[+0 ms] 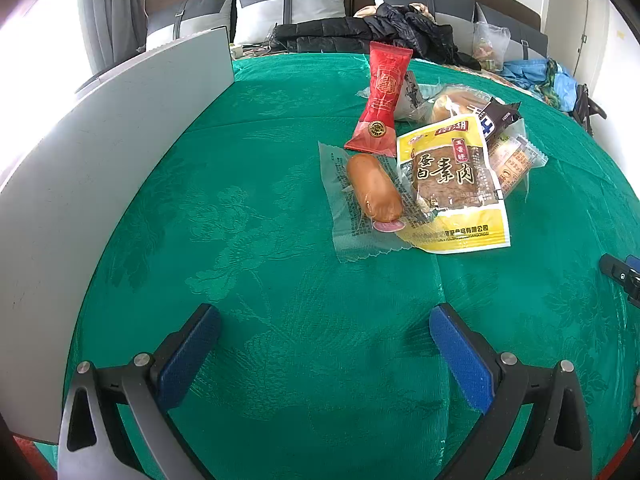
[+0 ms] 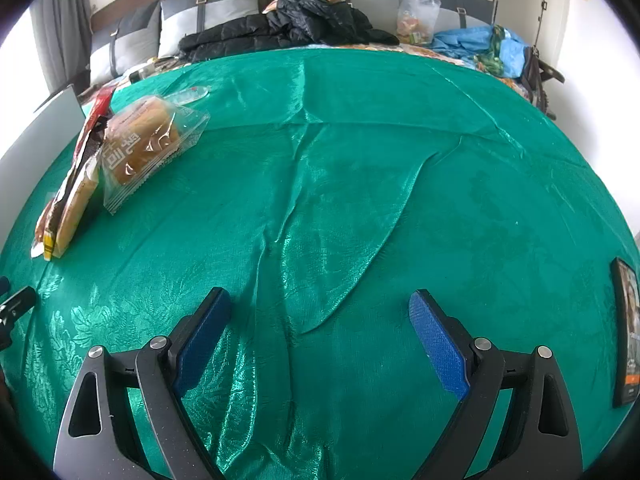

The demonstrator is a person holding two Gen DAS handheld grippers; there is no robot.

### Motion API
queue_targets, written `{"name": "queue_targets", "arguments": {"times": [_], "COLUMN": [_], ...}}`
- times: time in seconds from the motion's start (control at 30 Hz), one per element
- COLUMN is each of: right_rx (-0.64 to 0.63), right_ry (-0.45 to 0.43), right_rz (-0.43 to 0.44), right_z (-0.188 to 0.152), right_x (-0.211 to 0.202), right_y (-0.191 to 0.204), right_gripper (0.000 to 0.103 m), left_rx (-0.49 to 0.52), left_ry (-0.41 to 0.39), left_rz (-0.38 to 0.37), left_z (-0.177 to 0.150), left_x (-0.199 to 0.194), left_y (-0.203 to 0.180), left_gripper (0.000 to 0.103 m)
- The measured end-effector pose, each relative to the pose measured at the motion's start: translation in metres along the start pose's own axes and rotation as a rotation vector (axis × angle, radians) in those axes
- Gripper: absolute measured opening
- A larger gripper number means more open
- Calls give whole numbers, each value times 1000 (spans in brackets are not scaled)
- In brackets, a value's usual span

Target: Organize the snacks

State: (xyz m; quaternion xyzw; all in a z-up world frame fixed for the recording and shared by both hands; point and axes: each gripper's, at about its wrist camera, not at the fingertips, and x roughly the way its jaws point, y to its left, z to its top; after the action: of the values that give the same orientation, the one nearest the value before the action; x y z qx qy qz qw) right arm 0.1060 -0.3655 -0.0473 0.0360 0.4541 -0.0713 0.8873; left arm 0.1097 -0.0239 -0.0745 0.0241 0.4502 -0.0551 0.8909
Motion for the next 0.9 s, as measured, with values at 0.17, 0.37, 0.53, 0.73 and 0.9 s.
{"name": "queue_targets", "arguments": {"times": [0.17, 0.37, 0.53, 0.73, 0.9], "right_rx": [0, 0, 3, 5, -2], "right_ry": [0, 0, 1, 3, 3], "right_rz": [0, 0, 4, 18, 6], "right_z": [0, 0, -1, -2, -2], "right_x": [0, 0, 0, 1, 0], "right_y": [0, 0, 0, -1, 2], "right_gripper": [93, 93, 94, 96, 96], "left_rx": [0, 4, 51, 100, 97], "left_ry": [0, -1, -2, -3, -4], "left_rz": [0, -5, -33, -80, -78], "left_z": [0, -2, -18, -23, -22], "left_x": [0, -2, -15, -20, -20], "left_y": [0, 0, 1, 7, 6], "left_gripper": [103, 103, 103, 103, 103]}}
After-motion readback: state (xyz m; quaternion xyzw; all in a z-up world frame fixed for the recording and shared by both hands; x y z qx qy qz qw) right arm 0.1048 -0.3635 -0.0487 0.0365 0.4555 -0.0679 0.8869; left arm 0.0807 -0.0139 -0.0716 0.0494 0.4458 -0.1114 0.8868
